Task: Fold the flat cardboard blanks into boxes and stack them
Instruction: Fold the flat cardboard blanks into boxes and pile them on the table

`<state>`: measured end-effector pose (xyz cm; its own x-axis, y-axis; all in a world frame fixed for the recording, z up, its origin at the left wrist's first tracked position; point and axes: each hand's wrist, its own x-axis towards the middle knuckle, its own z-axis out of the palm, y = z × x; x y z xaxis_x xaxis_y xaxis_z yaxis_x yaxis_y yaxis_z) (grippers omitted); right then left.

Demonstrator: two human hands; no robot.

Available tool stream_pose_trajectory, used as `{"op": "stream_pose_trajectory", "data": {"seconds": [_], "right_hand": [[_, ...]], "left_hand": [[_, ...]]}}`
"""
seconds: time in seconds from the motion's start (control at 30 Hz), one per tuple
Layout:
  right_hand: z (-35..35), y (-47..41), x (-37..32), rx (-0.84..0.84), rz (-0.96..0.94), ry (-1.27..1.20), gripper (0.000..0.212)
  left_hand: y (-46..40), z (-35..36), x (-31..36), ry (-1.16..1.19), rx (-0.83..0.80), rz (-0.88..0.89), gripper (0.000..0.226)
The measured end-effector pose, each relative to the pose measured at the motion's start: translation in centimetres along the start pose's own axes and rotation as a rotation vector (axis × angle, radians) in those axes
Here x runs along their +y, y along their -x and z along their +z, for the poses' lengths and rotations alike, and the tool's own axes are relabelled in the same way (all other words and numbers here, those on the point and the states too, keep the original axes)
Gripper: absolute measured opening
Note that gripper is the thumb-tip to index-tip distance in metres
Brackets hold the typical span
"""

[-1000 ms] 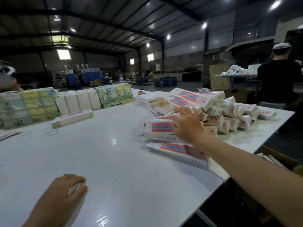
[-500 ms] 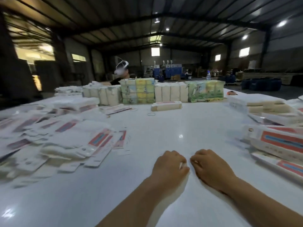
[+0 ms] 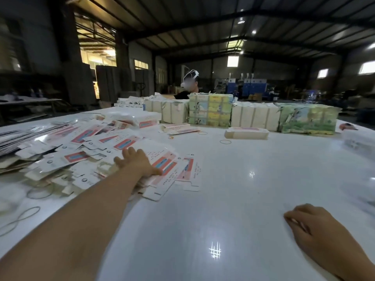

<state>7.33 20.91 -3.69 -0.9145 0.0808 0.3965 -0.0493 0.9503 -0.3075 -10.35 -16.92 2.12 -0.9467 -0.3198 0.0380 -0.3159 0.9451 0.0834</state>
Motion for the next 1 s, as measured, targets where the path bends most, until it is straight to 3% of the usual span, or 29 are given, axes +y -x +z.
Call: {"op": "stream_pose_trajectory", "data": {"seconds": [0.1, 0.27, 0.43, 0.5, 0.57, 0.63, 0.77, 0.83, 0.93, 1.0], "right_hand": [[-0.2, 0.1, -0.2, 0.0, -0.005, -0.003, 0.012], [-0.7, 0.2, -0.4, -0.03, -0.005, -0.009, 0.016], [-0.8, 0.0, -0.6, -0.065, -0.005, 0.019, 0.02], [-0.8, 0.1, -0.6, -0.055, -0.008, 0.015, 0.018], [-0.6, 0.2, -0.5, -0.051, -0.006, 0.024, 0.017], [-0.4, 0.2, -0.3, -0.042, -0.017, 0.035, 0.016], [0.3, -0.2, 0.4, -0.048, -0.012, -0.009, 0.018], [-0.2, -0.4, 0.4, 0.016, 0.137, -0.294, 0.023], [-2.2, -0.9, 0.6, 0.194, 0.577, -1.213, 0.037], [-3.2, -1.0, 1.1, 0.236, 0.742, -1.542, 0.041]], "left_hand": [[-1.7, 0.2, -1.2, 0.005, 0.001, -0.003, 0.117], [-3.6, -0.6, -1.7, 0.188, 0.016, -0.042, 0.079], [-3.1, -0.4, -0.6, 0.038, 0.232, -0.043, 0.075], [-2.6, -0.7, 0.0, -0.005, 0.329, 0.04, 0.059], [-1.9, -1.1, 1.0, 0.211, 0.329, 0.162, 0.029], [-0.4, -1.6, 2.7, 0.538, 0.23, 0.26, 0.009], [5.5, -1.6, 7.5, 1.103, -0.002, 0.378, 0.012], [8.7, -0.6, 9.8, 1.182, -0.165, 0.449, 0.008], [12.4, 0.8, 12.2, 1.128, -0.34, 0.568, 0.005], [14.0, 1.4, 13.1, 1.084, -0.409, 0.615, 0.006]]}}
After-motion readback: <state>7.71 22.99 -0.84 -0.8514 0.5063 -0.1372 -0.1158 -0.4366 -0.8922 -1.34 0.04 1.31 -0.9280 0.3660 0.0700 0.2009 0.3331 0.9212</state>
